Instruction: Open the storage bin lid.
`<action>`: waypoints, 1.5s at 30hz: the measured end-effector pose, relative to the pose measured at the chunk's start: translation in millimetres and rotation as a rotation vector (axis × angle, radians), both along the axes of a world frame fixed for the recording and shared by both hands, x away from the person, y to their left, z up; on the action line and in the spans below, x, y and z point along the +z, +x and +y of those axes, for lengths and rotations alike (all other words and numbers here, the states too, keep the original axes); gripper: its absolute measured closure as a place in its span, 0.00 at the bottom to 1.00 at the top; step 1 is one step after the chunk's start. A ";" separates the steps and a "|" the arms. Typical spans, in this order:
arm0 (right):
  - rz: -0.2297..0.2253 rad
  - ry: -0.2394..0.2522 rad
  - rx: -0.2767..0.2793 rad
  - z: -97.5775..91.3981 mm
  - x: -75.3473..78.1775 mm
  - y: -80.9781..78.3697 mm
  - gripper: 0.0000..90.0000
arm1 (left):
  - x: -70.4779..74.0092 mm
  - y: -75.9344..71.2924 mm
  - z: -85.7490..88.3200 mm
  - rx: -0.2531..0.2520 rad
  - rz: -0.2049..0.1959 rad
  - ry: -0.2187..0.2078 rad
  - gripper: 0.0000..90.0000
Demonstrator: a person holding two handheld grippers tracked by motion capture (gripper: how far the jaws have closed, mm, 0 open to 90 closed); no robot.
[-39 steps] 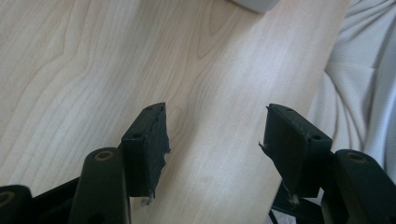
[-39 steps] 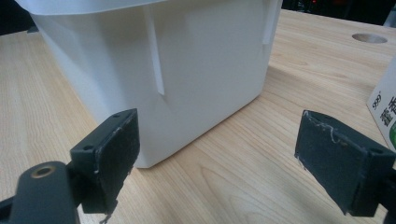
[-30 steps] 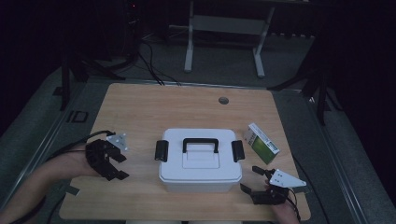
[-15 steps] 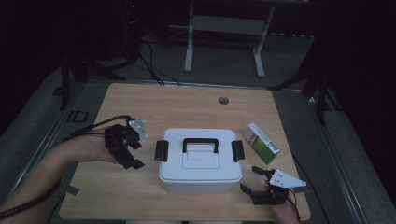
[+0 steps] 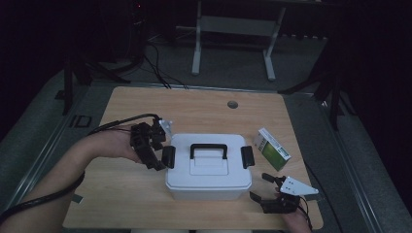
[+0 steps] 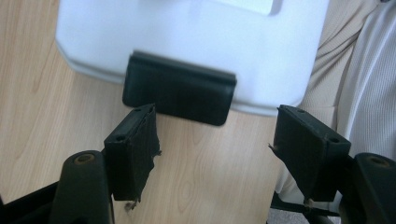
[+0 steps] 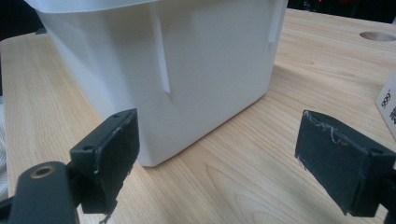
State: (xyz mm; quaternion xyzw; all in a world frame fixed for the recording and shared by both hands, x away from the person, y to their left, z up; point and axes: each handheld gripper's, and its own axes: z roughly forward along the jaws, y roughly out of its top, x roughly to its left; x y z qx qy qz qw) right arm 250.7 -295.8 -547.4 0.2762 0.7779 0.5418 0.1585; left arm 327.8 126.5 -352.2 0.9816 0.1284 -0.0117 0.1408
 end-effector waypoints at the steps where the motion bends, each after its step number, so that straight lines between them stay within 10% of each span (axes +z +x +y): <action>1: 0.000 -0.001 0.001 0.1 0.0 0.0 0.15 | -0.1 1.6 -2.8 -0.003 0.005 0.002 0.34; 45: 0.012 -0.002 0.015 -0.5 -2.1 0.7 0.15 | 1.6 43.0 -97.3 -0.139 0.027 0.108 0.42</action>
